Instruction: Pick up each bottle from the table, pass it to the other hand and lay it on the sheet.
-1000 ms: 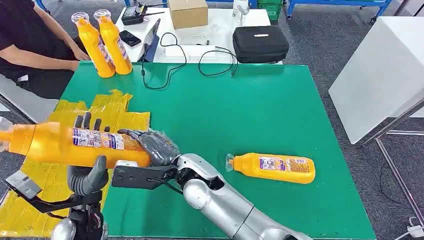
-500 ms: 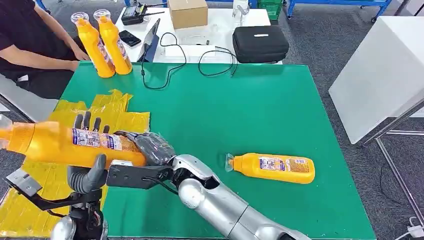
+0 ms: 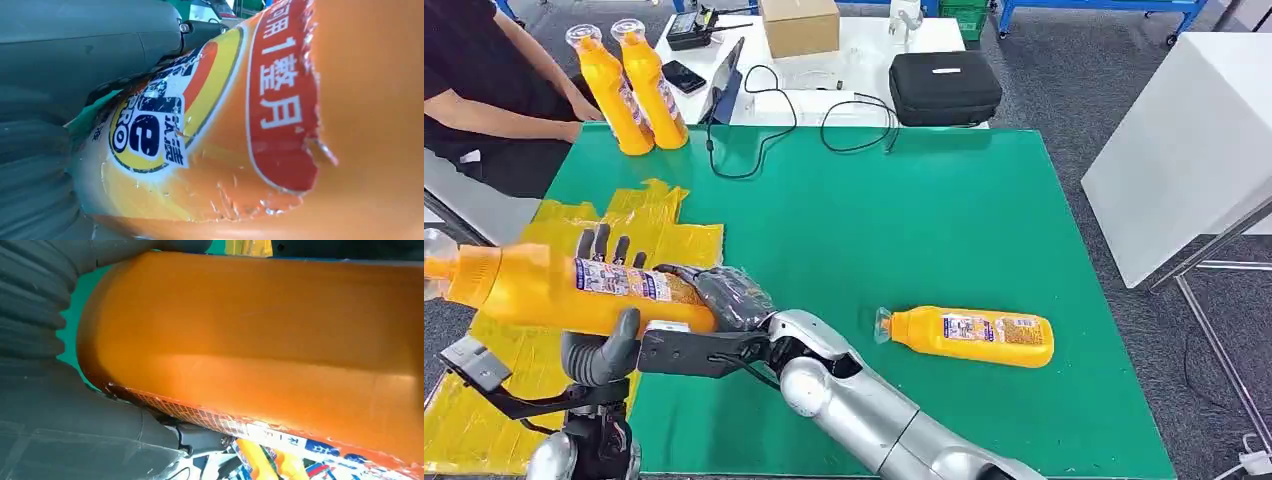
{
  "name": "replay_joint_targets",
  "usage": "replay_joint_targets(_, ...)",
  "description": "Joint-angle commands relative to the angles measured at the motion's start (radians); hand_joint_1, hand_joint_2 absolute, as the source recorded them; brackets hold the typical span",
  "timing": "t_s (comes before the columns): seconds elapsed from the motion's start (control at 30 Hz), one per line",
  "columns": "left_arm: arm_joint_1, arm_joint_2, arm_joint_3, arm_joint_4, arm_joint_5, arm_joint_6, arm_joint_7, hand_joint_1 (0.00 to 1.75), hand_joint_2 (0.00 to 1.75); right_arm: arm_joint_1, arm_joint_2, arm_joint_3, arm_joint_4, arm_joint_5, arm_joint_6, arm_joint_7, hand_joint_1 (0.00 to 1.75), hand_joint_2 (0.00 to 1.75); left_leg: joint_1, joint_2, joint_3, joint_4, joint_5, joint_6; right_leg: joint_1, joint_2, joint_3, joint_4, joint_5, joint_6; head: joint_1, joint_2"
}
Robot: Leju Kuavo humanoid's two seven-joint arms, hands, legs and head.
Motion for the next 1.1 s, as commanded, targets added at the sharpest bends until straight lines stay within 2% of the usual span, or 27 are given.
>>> replay_joint_targets(0.03,-0.048,0.015,-0.013,0.057,-0.006,0.0,0.004,0.0,1.75,-0.039,-0.015,0.053,0.062,0.001,0.001,-0.002,1.75,1.75,0.0,0.0,0.002,-0.001,0.0,-0.001,0.0,-0.001,0.003,-0.001,-0.001,0.0,0.0,0.0)
replay_joint_targets(0.43,-0.043,0.01,-0.019,0.048,-0.026,0.028,-0.004,0.0,1.75,-0.012,-0.004,0.065,0.105,0.005,-0.007,-0.011,1.75,1.75,0.001,0.0,0.005,-0.001,-0.001,-0.002,0.001,-0.002,0.005,-0.001,-0.001,-0.001,0.0,0.0)
replay_joint_targets(0.47,-0.043,0.008,-0.02,0.045,-0.028,0.029,-0.005,0.1,1.75,-0.007,-0.004,0.067,0.107,0.005,-0.009,-0.012,1.75,1.75,0.001,0.0,0.003,-0.001,-0.001,-0.002,0.001,-0.002,0.004,-0.002,-0.001,0.0,0.0,0.0)
replay_joint_targets(0.5,-0.041,0.008,-0.022,0.043,-0.029,0.03,-0.005,1.75,1.75,-0.005,-0.004,0.068,0.109,0.006,-0.011,-0.013,1.75,1.75,0.0,0.0,0.003,-0.001,0.0,-0.001,0.0,-0.001,0.004,-0.001,-0.001,0.0,0.0,0.0)
replay_joint_targets(0.7,0.008,-0.002,-0.019,0.004,-0.035,0.035,-0.031,1.75,1.75,0.025,-0.008,0.075,0.106,0.02,-0.048,-0.016,1.75,1.75,0.001,0.0,0.004,-0.001,-0.001,-0.002,0.001,-0.001,0.005,-0.002,-0.001,0.0,0.0,0.0)
replay_joint_targets(1.1,-0.029,0.008,0.008,0.042,-0.022,0.016,-0.035,1.75,1.75,0.014,-0.018,0.048,0.107,0.021,-0.048,-0.02,1.75,1.75,0.0,-0.001,0.002,-0.001,0.0,-0.001,0.0,-0.002,0.002,-0.001,-0.001,0.0,0.0,0.0)
